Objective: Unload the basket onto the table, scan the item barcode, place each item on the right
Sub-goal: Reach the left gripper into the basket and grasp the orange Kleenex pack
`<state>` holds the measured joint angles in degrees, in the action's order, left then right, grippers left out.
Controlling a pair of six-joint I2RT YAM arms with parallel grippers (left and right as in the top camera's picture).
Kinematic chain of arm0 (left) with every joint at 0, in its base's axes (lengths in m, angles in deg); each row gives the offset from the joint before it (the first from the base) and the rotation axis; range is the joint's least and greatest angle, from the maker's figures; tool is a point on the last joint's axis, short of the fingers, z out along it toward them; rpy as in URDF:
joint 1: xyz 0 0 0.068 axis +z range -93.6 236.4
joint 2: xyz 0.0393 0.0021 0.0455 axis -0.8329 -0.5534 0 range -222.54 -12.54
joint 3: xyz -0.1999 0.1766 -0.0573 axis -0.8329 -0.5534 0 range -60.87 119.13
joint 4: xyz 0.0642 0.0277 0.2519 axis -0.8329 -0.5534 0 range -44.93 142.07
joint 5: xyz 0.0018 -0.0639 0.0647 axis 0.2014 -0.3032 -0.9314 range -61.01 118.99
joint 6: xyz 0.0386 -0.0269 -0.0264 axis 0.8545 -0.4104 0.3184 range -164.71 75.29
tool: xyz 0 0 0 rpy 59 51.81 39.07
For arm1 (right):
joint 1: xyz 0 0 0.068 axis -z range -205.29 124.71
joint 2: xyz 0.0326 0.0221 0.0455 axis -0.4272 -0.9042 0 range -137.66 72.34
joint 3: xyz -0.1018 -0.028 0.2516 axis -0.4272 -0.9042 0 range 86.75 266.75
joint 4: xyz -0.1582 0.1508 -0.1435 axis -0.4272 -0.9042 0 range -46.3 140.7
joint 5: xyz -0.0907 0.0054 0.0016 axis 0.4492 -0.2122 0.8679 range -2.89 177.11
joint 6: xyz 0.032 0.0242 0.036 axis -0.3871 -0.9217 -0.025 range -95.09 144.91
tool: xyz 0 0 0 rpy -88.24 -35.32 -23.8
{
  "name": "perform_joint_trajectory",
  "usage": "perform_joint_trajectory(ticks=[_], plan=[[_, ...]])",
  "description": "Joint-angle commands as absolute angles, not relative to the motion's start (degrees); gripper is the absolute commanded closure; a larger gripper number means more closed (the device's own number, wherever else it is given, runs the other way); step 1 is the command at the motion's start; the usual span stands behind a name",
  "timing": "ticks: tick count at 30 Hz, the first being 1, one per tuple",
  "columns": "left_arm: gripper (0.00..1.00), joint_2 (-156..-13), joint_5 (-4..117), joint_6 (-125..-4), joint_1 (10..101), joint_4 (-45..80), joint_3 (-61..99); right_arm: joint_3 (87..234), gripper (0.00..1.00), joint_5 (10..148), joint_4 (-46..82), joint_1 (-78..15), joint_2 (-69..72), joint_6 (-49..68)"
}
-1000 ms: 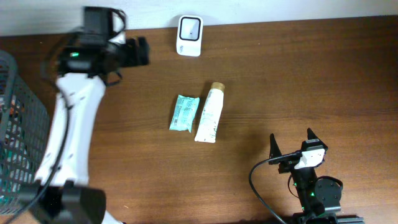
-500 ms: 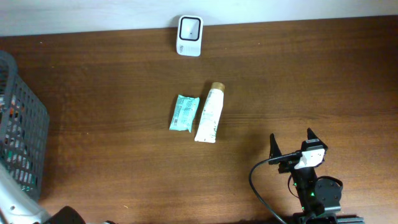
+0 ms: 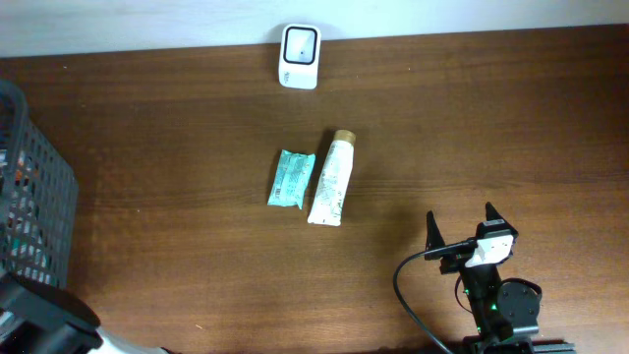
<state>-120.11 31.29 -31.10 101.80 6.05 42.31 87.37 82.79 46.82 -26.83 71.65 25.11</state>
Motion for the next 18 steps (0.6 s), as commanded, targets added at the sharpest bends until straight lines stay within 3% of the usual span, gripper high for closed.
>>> perform_joint_trajectory(ticks=[1,11,18], plan=[[0.2,-125.03,32.98,-27.28,101.91,6.66,41.91,87.06,0.02,82.88,46.58,-27.16,71.98,25.09],[0.19,-136.2,41.08,-16.07,100.01,13.22,41.91,87.06,0.02,82.88,46.58,-27.16,71.98,25.09],[0.18,-139.81,41.08,-15.43,98.77,20.67,41.91,87.06,0.02,82.88,46.58,-27.16,71.98,25.09]])
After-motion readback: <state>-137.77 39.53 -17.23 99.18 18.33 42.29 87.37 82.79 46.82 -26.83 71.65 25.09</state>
